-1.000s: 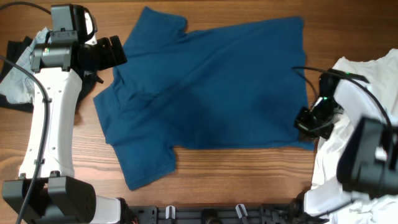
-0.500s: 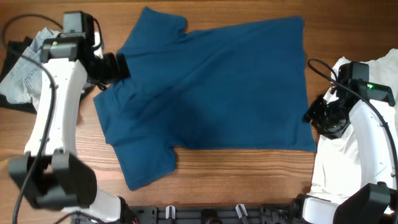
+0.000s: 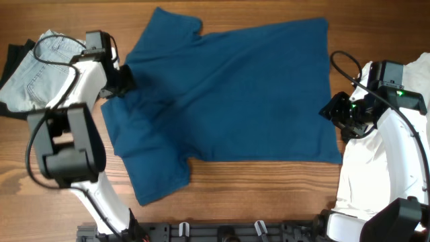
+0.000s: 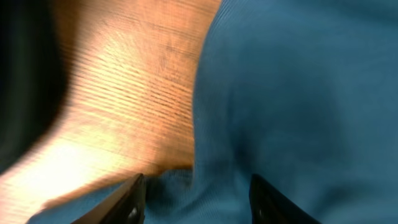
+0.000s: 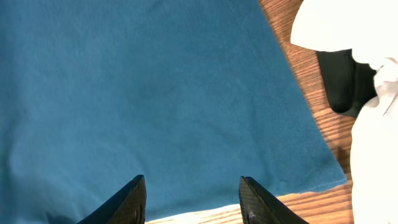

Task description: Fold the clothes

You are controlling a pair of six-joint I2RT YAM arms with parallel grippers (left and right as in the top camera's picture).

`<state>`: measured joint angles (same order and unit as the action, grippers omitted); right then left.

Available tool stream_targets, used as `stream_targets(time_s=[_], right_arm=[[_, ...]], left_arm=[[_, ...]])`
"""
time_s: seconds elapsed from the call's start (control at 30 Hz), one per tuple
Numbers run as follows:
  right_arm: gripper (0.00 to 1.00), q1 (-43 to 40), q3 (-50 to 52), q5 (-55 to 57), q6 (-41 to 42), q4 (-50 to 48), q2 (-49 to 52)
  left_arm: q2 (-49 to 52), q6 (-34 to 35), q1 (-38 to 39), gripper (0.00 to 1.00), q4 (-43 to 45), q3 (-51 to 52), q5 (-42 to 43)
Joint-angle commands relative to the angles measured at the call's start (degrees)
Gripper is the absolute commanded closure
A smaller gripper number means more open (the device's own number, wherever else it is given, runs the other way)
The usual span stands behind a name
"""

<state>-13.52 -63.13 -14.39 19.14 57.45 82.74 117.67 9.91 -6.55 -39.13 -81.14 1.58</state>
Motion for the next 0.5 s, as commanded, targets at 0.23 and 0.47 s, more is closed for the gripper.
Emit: stream_targets(time_s=[0.23,0.47], right_arm=[[0.55,0.1,-0.2,-1.1,0.8,-4.4,-0.5],[0.54,0.1,-0.2,-1.1,0.9,-8.2,-0.2]], left_arm=[[6.3,2.1,-0.5,0.96,18.8,0.1,-12.4],[6.3,3.8,-0.8,0.93,25.2,-5.6,-12.9]])
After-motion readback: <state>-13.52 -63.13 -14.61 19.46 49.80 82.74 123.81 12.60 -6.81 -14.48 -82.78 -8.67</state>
